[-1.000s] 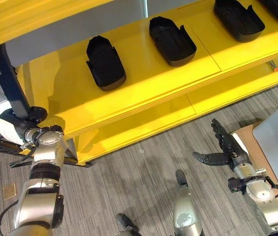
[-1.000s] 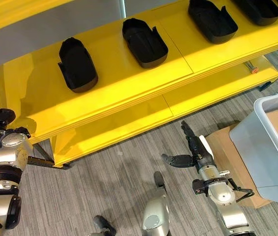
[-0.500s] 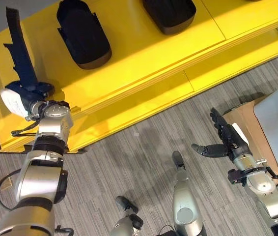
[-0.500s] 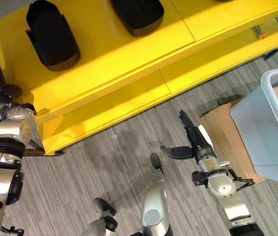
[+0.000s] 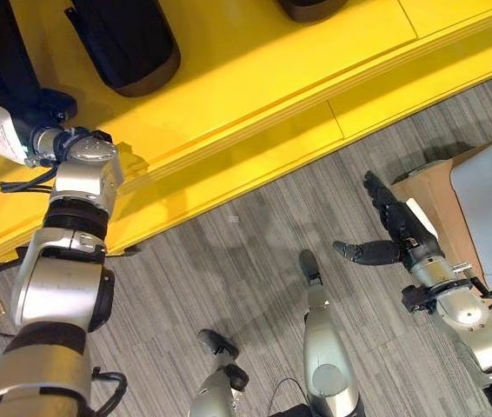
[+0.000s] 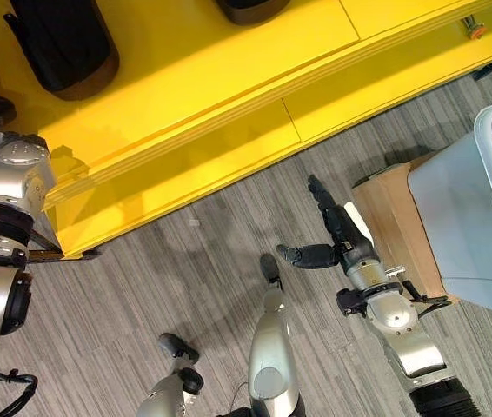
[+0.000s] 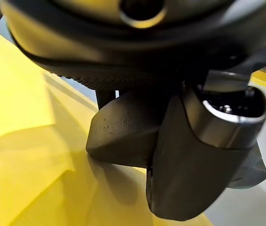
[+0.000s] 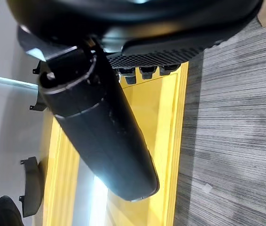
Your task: Move parts from the plastic box to the shelf.
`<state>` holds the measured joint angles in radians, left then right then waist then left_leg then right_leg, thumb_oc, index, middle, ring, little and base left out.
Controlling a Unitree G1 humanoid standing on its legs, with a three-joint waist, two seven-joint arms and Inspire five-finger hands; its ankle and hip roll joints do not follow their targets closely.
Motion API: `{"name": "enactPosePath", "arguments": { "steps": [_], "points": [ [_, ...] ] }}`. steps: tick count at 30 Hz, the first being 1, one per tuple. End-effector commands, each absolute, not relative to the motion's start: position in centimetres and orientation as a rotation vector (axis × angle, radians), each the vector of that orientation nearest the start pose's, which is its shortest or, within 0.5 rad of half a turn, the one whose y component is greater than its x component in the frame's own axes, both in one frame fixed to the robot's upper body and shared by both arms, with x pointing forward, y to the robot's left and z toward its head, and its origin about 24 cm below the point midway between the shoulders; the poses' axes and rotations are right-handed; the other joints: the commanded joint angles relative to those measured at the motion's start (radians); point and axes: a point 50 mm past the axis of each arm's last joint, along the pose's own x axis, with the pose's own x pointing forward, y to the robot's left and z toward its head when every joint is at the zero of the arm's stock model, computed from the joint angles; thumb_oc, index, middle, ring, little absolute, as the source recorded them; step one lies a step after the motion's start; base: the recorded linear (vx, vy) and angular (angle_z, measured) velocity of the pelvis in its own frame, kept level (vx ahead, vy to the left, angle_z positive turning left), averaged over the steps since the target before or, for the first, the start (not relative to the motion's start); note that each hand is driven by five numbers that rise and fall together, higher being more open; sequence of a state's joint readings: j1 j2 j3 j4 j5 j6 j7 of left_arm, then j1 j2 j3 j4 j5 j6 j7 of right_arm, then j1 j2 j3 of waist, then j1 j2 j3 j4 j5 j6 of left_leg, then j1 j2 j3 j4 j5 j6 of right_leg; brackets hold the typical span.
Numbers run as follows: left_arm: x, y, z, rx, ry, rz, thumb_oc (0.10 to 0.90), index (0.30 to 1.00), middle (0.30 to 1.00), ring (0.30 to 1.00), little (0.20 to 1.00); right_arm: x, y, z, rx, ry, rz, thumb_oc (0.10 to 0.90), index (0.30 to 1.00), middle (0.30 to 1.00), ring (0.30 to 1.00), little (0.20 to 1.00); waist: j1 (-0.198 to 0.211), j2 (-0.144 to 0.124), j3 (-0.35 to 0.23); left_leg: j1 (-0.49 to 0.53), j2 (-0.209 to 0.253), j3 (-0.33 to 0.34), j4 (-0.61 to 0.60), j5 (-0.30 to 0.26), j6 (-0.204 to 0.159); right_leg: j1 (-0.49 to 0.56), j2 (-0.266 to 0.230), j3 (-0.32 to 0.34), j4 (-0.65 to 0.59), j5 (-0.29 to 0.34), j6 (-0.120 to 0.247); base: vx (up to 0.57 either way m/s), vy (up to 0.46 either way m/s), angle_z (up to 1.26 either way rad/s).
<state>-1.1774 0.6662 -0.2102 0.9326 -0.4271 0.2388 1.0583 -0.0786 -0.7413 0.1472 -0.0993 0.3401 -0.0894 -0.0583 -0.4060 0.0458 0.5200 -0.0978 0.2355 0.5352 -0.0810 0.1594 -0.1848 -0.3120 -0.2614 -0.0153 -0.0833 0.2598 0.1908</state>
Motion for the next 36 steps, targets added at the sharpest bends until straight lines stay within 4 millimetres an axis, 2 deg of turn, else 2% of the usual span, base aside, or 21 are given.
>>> {"name": "enactPosePath", "arguments": {
  "steps": [1,8,10,14,15,18,19,20,21,22,26,36],
  "points": [
    [32.6,35.5,33.3,0.127,-0.383,1.501,0.4,0.3,0.3,0.3,0.3,26.2,-21.9,15.7,-0.323,-0.408,0.148,0.9,1.0,1.0,1.0,1.0,0.0,-0.076,-0.025,-0.087,0.024,-0.122,0.204,-0.165,0.013,-0.043,0.058,0.03,0.212,-0.245,-0.027,-0.01,0.103,0.04],
    [32.4,36.9,32.2,0.138,-0.354,1.48,0.4,0.3,0.3,0.3,0.3,26.3,-22.0,15.8,-0.349,-0.408,0.164,0.9,1.0,1.0,1.0,1.0,0.02,-0.074,-0.047,-0.071,0.011,-0.144,0.223,-0.183,0.025,-0.003,0.047,0.03,0.206,-0.252,-0.027,0.0,0.156,0.05],
    [32.7,36.7,31.9,0.181,-0.338,1.418,0.4,0.3,0.3,0.3,0.3,26.1,-22.4,15.8,-0.329,-0.401,0.159,0.9,1.0,1.0,1.0,1.0,0.034,-0.077,-0.066,-0.08,-0.014,-0.161,0.292,-0.226,0.054,0.02,0.03,0.039,0.224,-0.259,-0.02,0.0,0.322,0.13],
    [33.5,36.1,31.0,0.233,-0.292,1.339,0.4,0.3,0.3,0.3,0.3,25.6,-22.7,15.2,-0.288,-0.364,0.146,0.9,1.0,1.0,1.0,1.0,0.048,-0.078,-0.093,-0.076,-0.039,-0.15,0.352,-0.26,0.09,0.061,-0.001,0.016,0.253,-0.261,-0.006,0.05,0.229,0.18],
    [33.6,35.9,30.6,0.246,-0.278,1.331,0.4,0.3,0.3,0.3,0.3,25.4,-22.8,14.9,-0.267,-0.349,0.147,0.9,1.0,1.0,1.0,1.0,0.056,-0.08,-0.099,-0.063,-0.043,-0.136,0.355,-0.264,0.096,0.074,-0.01,-0.013,0.257,-0.258,-0.003,0.11,0.248,0.2],
    [33.2,36.7,28.6,0.27,-0.218,1.351,0.4,0.3,0.3,0.3,0.3,25.3,-21.9,13.8,-0.201,-0.292,0.233,0.9,1.0,1.0,1.0,1.0,0.104,-0.08,-0.111,0.023,-0.037,-0.03,0.318,-0.254,0.104,0.12,-0.046,-0.191,0.248,-0.209,0.015,0.08,0.249,-0.17],
    [32.9,37.1,28.2,0.279,-0.209,1.355,0.4,0.3,0.3,0.3,0.3,25.3,-21.4,13.4,-0.188,-0.274,0.268,0.9,1.0,1.0,1.0,1.0,0.108,-0.078,-0.117,0.052,-0.047,-0.011,0.294,-0.257,0.11,0.13,-0.033,-0.212,0.222,-0.2,0.023,0.24,0.02,-0.94],
    [33.6,36.0,27.4,0.311,-0.205,1.3,0.4,0.3,0.3,0.3,0.3,24.6,-20.7,11.3,-0.14,-0.214,0.264,0.9,1.0,1.0,1.0,1.0,0.064,-0.074,-0.144,0.077,-0.104,-0.079,0.278,-0.295,0.148,0.112,0.017,-0.048,0.172,-0.16,0.029,0.37,-0.184,-0.63],
    [34.5,34.8,26.8,0.352,-0.192,1.241,0.4,0.3,0.3,0.3,0.3,24.0,-20.9,10.3,-0.131,-0.188,0.23,0.9,1.0,1.0,1.0,1.0,0.042,-0.08,-0.166,0.078,-0.119,-0.116,0.288,-0.311,0.162,0.118,0.04,0.034,0.171,-0.168,0.025,0.33,-0.342,0.82],
    [34.9,34.2,27.1,0.385,-0.192,1.235,0.4,0.3,0.3,0.3,0.3,24.0,-21.0,10.3,-0.098,-0.186,0.247,0.9,1.0,1.0,1.0,1.0,0.04,-0.091,-0.181,0.076,-0.121,-0.116,0.284,-0.311,0.164,0.135,0.054,0.033,0.139,-0.171,0.025,0.12,-0.278,1.58],
    [35.1,34.2,28.7,0.395,-0.242,1.222,0.4,0.3,0.3,0.3,0.3,24.6,-21.0,10.6,-0.066,-0.214,0.254,0.9,1.0,1.0,1.0,1.0,0.042,-0.096,-0.174,0.061,-0.111,-0.109,0.259,-0.299,0.156,0.135,0.073,0.032,0.104,-0.17,0.019,-0.09,-0.133,0.17],
    [35.6,33.4,29.6,0.398,-0.278,1.15,0.4,0.3,0.3,0.3,0.3,25.1,-20.9,11.6,-0.105,-0.242,0.302,0.9,1.0,1.0,1.0,1.0,0.036,-0.076,-0.181,0.084,-0.076,-0.089,0.157,-0.23,0.102,0.161,0.102,0.009,0.043,-0.178,-0.008,-0.02,-0.064,-0.03]
  ]
}}
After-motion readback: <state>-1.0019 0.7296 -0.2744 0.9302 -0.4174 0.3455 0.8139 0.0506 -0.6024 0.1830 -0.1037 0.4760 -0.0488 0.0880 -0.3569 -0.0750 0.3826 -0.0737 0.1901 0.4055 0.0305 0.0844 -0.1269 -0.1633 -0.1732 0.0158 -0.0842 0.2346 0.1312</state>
